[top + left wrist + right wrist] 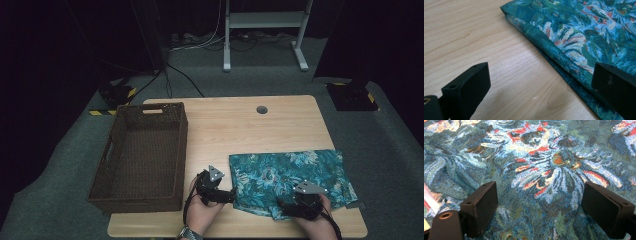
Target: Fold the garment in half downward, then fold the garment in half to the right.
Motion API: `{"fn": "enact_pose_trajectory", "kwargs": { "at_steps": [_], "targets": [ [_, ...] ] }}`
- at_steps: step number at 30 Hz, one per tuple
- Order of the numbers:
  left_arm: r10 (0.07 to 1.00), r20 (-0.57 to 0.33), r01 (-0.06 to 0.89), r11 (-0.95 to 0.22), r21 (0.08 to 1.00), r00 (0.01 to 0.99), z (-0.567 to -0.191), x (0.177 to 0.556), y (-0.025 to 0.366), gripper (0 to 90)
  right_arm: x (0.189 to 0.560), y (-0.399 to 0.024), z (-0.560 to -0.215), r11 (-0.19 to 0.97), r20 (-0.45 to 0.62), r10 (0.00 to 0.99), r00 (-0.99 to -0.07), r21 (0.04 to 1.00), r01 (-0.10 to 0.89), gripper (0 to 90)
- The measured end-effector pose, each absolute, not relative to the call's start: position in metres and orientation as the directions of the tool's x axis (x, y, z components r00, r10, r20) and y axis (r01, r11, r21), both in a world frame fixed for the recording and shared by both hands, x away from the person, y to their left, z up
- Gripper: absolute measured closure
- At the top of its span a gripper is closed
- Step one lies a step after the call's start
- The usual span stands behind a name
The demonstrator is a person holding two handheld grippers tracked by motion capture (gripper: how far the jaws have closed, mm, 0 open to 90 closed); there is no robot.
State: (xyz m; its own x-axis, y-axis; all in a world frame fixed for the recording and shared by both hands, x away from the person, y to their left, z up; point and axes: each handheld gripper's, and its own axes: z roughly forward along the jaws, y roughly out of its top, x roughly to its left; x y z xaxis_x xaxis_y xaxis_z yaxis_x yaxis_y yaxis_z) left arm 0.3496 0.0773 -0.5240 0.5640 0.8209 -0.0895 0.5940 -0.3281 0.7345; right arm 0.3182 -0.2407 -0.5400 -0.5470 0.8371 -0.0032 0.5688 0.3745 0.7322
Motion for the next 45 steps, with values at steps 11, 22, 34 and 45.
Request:
{"fn": "enact_pose_trajectory", "kwargs": {
  "at_steps": [11,22,34,45],
  "targets": [
    [0.831,-0.08,0.572,-0.306,0.761,0.551,-0.512,0.374,0.075,15.8,0.317,-0.243,-0.539,0.382,0.002,0.829,-0.559,0.729,0.568,13.3],
    [0.841,-0.074,0.569,-0.295,0.768,0.536,-0.506,0.398,0.067,19.4,0.317,-0.242,-0.539,0.383,0.002,0.829,-0.56,0.727,0.57,12.7],
    [0.862,-0.077,0.581,-0.27,0.768,0.501,-0.506,0.429,0.067,46.5,0.317,-0.242,-0.539,0.384,0.003,0.827,-0.562,0.726,0.57,12.3],
    [0.878,-0.095,0.614,-0.247,0.75,0.468,-0.523,0.438,0.062,49.3,0.317,-0.243,-0.54,0.385,0.003,0.826,-0.564,0.728,0.567,12.2]
  ]
}}
